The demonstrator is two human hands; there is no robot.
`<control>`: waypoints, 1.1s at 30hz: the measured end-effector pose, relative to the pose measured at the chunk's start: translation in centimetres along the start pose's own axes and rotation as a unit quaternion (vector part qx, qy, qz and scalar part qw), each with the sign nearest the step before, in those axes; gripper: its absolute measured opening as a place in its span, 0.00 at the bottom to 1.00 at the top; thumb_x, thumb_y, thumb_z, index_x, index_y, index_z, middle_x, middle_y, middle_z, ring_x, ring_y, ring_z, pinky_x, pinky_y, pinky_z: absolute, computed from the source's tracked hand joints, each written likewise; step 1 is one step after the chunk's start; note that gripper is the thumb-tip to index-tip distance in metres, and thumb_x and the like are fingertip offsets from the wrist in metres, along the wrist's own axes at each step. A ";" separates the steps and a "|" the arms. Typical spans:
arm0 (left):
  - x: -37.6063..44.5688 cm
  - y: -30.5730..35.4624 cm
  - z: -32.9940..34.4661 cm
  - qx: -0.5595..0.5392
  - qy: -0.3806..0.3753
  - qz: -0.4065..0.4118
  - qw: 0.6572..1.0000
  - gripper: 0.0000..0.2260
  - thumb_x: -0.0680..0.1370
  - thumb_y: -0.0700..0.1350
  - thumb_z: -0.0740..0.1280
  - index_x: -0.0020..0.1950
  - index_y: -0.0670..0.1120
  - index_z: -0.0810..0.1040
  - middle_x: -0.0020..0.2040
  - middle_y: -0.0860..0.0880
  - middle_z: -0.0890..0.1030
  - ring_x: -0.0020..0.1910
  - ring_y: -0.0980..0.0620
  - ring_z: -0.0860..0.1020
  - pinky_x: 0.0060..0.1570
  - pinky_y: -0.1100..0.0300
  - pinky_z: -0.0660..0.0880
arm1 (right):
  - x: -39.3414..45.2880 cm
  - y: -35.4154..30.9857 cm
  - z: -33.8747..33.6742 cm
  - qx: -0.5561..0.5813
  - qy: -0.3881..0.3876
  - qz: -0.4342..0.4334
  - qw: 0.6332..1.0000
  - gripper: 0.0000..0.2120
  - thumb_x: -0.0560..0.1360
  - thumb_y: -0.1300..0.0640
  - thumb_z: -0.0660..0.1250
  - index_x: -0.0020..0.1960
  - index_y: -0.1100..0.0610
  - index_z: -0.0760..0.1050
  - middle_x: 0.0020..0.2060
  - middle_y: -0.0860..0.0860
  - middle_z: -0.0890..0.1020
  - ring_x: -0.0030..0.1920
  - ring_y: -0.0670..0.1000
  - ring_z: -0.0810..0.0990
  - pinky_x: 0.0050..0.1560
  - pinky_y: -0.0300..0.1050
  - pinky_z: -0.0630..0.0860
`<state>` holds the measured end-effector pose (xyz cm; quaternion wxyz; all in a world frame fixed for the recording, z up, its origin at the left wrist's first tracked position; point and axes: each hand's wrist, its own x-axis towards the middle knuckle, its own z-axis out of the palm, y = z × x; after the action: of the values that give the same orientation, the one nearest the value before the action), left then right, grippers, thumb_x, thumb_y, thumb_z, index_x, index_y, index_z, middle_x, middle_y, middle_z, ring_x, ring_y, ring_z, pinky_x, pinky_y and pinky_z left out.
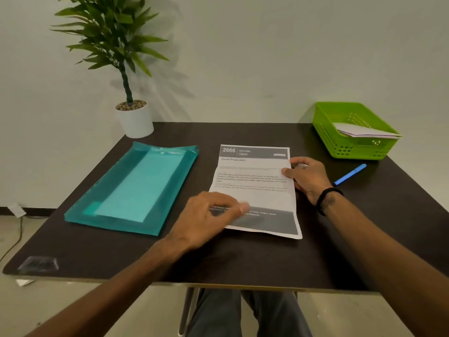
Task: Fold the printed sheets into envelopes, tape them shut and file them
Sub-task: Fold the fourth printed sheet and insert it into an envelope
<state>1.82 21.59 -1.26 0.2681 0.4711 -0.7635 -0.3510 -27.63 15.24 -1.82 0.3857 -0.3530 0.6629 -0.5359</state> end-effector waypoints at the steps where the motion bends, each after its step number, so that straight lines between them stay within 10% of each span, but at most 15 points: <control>1: 0.9 -0.3 -0.3 -0.041 0.047 -0.019 0.998 0.23 0.75 0.69 0.65 0.61 0.57 0.85 0.60 0.63 0.82 0.59 0.63 0.78 0.50 0.71 0.71 | 0.1 0.0 0.1 -0.014 0.001 -0.005 1.000 0.19 0.74 0.68 0.77 0.63 0.59 0.79 0.59 0.55 0.82 0.54 0.55 0.84 0.54 0.53 0.85; 8: 10.1 -3.5 -0.5 -0.126 0.226 -0.118 0.959 0.25 0.82 0.52 0.69 0.78 0.48 0.71 0.70 0.48 0.78 0.65 0.53 0.77 0.66 0.58 0.74 | 1.2 -0.1 0.0 -0.012 -0.028 -0.034 0.999 0.22 0.76 0.67 0.76 0.68 0.56 0.76 0.45 0.47 0.84 0.46 0.48 0.86 0.44 0.46 0.83; 22: 15.4 -4.4 0.1 -0.291 0.201 -0.057 0.934 0.08 0.83 0.46 0.69 0.53 0.43 0.84 0.49 0.50 0.88 0.48 0.50 0.87 0.54 0.52 0.84 | 3.8 1.2 0.4 0.151 -0.058 -0.086 0.983 0.20 0.76 0.63 0.75 0.67 0.59 0.77 0.50 0.56 0.89 0.52 0.60 0.88 0.52 0.57 0.85; 33: 14.8 -3.9 -0.4 -0.368 0.169 -0.071 0.912 0.06 0.82 0.42 0.69 0.57 0.45 0.84 0.53 0.46 0.88 0.52 0.44 0.86 0.57 0.44 0.82 | 4.5 1.4 1.5 0.159 -0.049 -0.082 0.983 0.10 0.76 0.57 0.77 0.56 0.60 0.83 0.51 0.60 0.88 0.50 0.58 0.87 0.59 0.61 0.83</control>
<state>-1.94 6.81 -2.98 0.5216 0.4446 -0.4879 -0.5406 -28.44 10.83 -3.99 0.4242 -0.3660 0.5181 -0.6463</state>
